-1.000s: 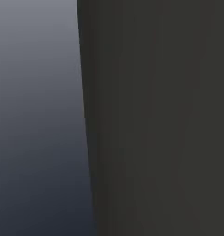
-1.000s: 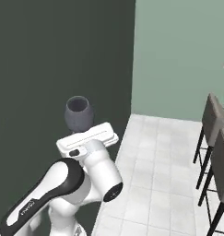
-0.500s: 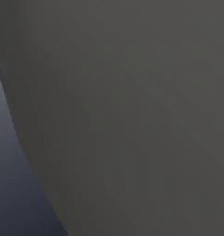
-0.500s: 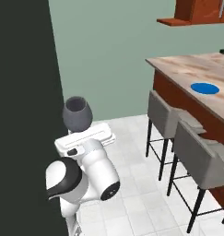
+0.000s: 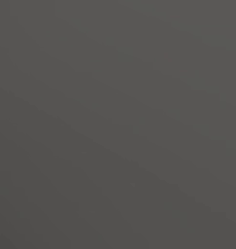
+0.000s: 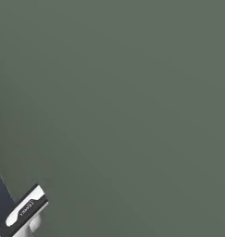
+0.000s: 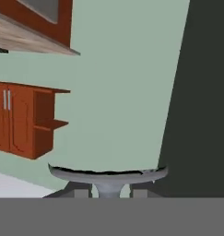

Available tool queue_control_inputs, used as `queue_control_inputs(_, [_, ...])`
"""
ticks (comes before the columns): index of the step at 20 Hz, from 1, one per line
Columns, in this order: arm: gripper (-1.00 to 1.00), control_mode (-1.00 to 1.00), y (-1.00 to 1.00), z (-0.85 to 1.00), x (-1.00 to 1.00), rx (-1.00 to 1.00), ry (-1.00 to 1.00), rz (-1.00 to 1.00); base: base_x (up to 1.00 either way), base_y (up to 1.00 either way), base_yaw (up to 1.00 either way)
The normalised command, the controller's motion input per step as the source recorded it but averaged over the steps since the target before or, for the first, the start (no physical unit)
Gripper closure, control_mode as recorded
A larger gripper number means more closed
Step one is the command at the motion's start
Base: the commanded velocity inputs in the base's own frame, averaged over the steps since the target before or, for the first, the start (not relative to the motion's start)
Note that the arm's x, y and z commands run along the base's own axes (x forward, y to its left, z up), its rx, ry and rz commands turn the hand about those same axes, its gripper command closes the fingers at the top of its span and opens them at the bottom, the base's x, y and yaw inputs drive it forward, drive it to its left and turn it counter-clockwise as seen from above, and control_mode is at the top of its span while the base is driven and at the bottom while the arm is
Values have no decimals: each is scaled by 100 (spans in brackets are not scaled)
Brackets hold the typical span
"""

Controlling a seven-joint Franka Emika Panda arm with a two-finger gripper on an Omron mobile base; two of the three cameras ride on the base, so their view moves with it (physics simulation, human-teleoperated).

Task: Retrieve the wine glasses from the counter and place one next to each plate.

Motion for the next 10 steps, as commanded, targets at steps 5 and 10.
queue_control_inputs(5, [100, 100, 0, 0, 0, 0, 0, 0, 100, 90, -65])
queue_control_inputs(10, [100, 100, 0, 0, 0, 0, 0, 0, 92, 99, -61])
